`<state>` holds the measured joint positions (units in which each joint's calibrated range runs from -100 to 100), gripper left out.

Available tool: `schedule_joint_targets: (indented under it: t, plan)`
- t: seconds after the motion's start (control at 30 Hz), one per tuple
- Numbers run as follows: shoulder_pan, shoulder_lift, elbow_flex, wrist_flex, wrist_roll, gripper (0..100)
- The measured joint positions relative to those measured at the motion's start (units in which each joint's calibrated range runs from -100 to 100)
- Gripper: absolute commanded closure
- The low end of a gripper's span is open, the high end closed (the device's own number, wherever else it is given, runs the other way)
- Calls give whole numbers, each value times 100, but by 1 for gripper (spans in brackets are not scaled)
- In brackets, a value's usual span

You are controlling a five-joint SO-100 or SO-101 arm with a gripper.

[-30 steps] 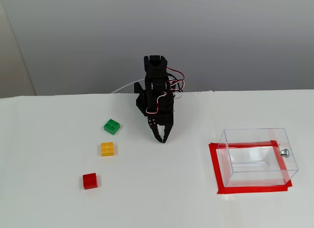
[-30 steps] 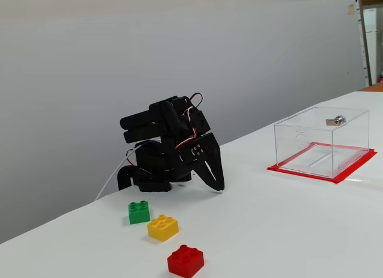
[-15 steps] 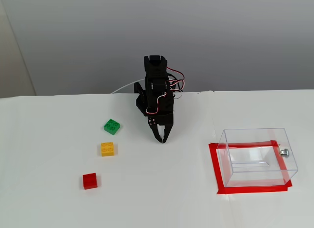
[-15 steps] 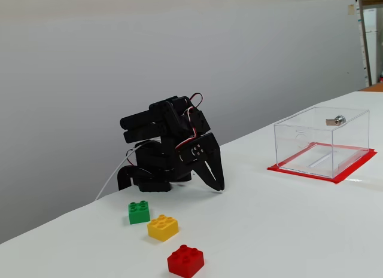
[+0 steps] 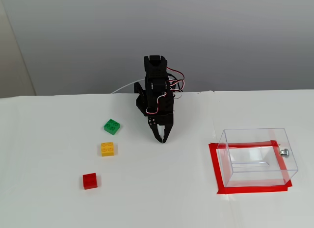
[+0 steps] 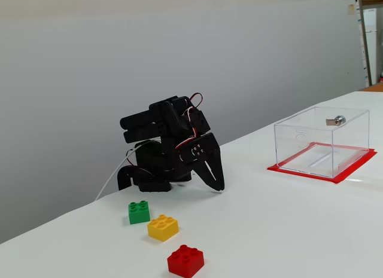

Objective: Pick the red lego brick and place it into the transparent box

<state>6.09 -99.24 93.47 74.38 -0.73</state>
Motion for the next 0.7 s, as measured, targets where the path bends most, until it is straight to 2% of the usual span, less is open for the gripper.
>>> schedule_joint_targets:
  t: [0.7]
  plan:
    - [0,0,0,0,-24,99]
